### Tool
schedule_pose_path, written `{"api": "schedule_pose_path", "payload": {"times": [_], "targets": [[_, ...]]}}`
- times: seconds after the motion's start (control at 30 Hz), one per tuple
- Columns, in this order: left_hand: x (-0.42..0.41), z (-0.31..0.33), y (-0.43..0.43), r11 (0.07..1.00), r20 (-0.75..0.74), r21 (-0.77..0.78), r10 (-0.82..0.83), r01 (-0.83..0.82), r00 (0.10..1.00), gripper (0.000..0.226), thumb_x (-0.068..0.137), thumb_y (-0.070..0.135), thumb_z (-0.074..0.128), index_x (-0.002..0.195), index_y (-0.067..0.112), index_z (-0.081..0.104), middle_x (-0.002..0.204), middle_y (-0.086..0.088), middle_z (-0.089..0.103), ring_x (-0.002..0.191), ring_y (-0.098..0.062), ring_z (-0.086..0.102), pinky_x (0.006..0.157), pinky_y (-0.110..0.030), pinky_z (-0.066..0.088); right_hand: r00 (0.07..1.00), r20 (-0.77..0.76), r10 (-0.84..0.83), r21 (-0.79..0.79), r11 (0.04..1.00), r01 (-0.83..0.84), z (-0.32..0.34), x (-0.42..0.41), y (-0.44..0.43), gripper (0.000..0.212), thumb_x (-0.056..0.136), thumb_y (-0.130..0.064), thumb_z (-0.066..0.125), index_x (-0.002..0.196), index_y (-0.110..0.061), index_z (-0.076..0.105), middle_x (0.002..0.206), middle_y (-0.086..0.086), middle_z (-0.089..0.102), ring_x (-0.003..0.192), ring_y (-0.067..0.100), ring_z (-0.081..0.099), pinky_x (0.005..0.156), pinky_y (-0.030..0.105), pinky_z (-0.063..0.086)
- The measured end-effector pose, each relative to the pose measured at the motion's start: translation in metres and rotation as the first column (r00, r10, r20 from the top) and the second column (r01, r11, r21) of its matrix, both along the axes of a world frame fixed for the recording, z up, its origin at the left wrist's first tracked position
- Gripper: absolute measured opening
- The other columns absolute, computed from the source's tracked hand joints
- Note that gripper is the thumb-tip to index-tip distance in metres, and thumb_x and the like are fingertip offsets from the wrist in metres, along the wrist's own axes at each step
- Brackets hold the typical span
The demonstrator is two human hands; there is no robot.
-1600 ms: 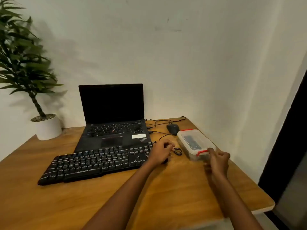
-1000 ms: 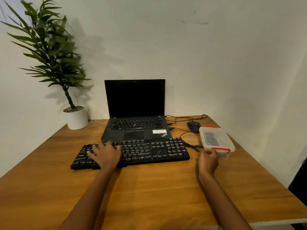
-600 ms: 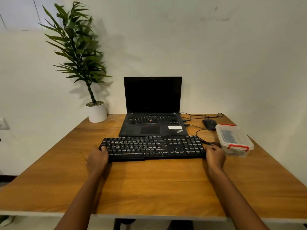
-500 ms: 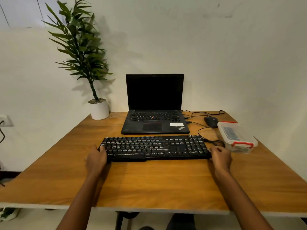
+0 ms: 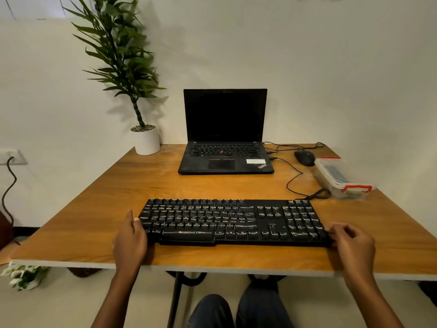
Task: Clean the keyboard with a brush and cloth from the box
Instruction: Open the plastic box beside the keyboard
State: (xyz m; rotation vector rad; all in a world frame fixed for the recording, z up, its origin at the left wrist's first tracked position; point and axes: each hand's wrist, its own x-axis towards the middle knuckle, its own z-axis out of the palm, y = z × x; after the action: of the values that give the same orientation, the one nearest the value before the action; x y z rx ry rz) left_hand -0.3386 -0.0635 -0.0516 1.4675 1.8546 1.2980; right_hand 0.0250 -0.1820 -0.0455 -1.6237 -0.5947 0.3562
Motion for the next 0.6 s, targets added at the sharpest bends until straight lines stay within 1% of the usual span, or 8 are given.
{"api": "schedule_pose_path", "payload": {"times": [0.13, 0.2, 0.27, 0.33, 0.4, 0.43, 0.5, 0.6], "targets": [[0.002, 0.005, -0.007, 0.999, -0.042, -0.045, 0.008, -0.01, 0.999, 0.047, 0.103, 0.025, 0.031, 0.147, 0.009, 0.029, 0.131, -0.026, 0.051, 0.123, -0.041, 0.043, 0.104, -0.05, 0.028, 1.0, -0.015, 0.018, -0.009, 1.0, -0.018, 0.001, 0.007, -0.004, 0.012, 0.089, -0.006, 0.054, 0.082, -0.009, 0.064, 0.086, 0.009, 0.063, 0.08, 0.022, 0.057, 0.069, 0.032, 0.044], [0.006, 0.009, -0.001, 0.994, -0.206, -0.095, 0.041, -0.062, 0.978, 0.049, 0.101, 0.035, 0.031, 0.146, 0.016, 0.032, 0.136, -0.02, 0.05, 0.13, -0.039, 0.037, 0.108, -0.053, 0.021, 0.996, -0.088, -0.004, 0.05, 0.999, 0.009, 0.003, 0.015, 0.0, 0.01, 0.09, -0.009, 0.053, 0.088, -0.012, 0.062, 0.09, 0.011, 0.064, 0.075, 0.019, 0.059, 0.067, 0.029, 0.048], [0.026, 0.021, 0.009, 0.996, -0.328, -0.076, 0.023, -0.051, 0.944, 0.046, 0.099, 0.04, 0.034, 0.14, 0.021, 0.043, 0.144, -0.012, 0.044, 0.137, -0.035, 0.028, 0.109, -0.052, 0.014, 0.982, -0.156, -0.103, 0.107, 0.987, 0.12, 0.006, 0.029, 0.009, 0.013, 0.092, -0.013, 0.052, 0.102, -0.012, 0.059, 0.095, 0.012, 0.062, 0.077, 0.021, 0.059, 0.067, 0.029, 0.048], [0.065, 0.034, 0.021, 0.995, -0.343, -0.057, -0.092, 0.077, 0.935, 0.04, 0.099, 0.04, 0.037, 0.133, 0.024, 0.051, 0.146, -0.005, 0.041, 0.138, -0.03, 0.024, 0.11, -0.051, 0.013, 0.949, -0.243, -0.199, 0.137, 0.962, 0.237, 0.011, 0.047, 0.026, 0.025, 0.091, -0.017, 0.053, 0.116, -0.012, 0.052, 0.098, 0.009, 0.059, 0.078, 0.021, 0.056, 0.062, 0.027, 0.045], [0.112, 0.045, 0.033, 0.962, -0.331, -0.041, -0.267, 0.268, 0.905, 0.037, 0.098, 0.039, 0.038, 0.128, 0.023, 0.054, 0.139, -0.002, 0.047, 0.134, -0.026, 0.032, 0.111, -0.048, 0.018, 0.918, -0.311, -0.245, 0.148, 0.942, 0.301, 0.016, 0.062, 0.046, 0.036, 0.09, -0.025, 0.057, 0.122, -0.014, 0.044, 0.104, 0.009, 0.057, 0.078, 0.022, 0.056, 0.057, 0.027, 0.044], [0.137, 0.05, 0.039, 0.928, -0.328, -0.021, -0.358, 0.372, 0.874, 0.037, 0.098, 0.039, 0.039, 0.126, 0.022, 0.056, 0.134, -0.001, 0.052, 0.131, -0.025, 0.037, 0.11, -0.047, 0.023, 0.91, -0.322, -0.262, 0.146, 0.936, 0.321, 0.018, 0.068, 0.056, 0.042, 0.088, -0.03, 0.059, 0.123, -0.015, 0.041, 0.11, 0.01, 0.056, 0.082, 0.025, 0.059, 0.057, 0.028, 0.046], [0.184, 0.06, 0.047, 0.849, -0.345, -0.013, -0.499, 0.527, 0.795, 0.036, 0.098, 0.038, 0.038, 0.124, 0.022, 0.058, 0.128, 0.001, 0.056, 0.128, -0.022, 0.041, 0.108, -0.043, 0.026, 0.898, -0.32, -0.302, 0.123, 0.927, 0.355, 0.02, 0.08, 0.072, 0.051, 0.083, -0.038, 0.064, 0.122, -0.019, 0.037, 0.12, 0.013, 0.053, 0.096, 0.031, 0.062, 0.064, 0.034, 0.053], [0.241, 0.073, 0.052, 0.774, -0.391, -0.085, -0.605, 0.628, 0.693, 0.037, 0.1, 0.039, 0.036, 0.123, 0.024, 0.06, 0.126, 0.001, 0.058, 0.127, -0.021, 0.039, 0.101, -0.037, 0.022, 0.888, -0.297, -0.35, 0.081, 0.918, 0.389, 0.025, 0.09, 0.087, 0.059, 0.081, -0.039, 0.067, 0.125, -0.016, 0.035, 0.126, 0.017, 0.048, 0.105, 0.032, 0.058, 0.077, 0.042, 0.056]]}}
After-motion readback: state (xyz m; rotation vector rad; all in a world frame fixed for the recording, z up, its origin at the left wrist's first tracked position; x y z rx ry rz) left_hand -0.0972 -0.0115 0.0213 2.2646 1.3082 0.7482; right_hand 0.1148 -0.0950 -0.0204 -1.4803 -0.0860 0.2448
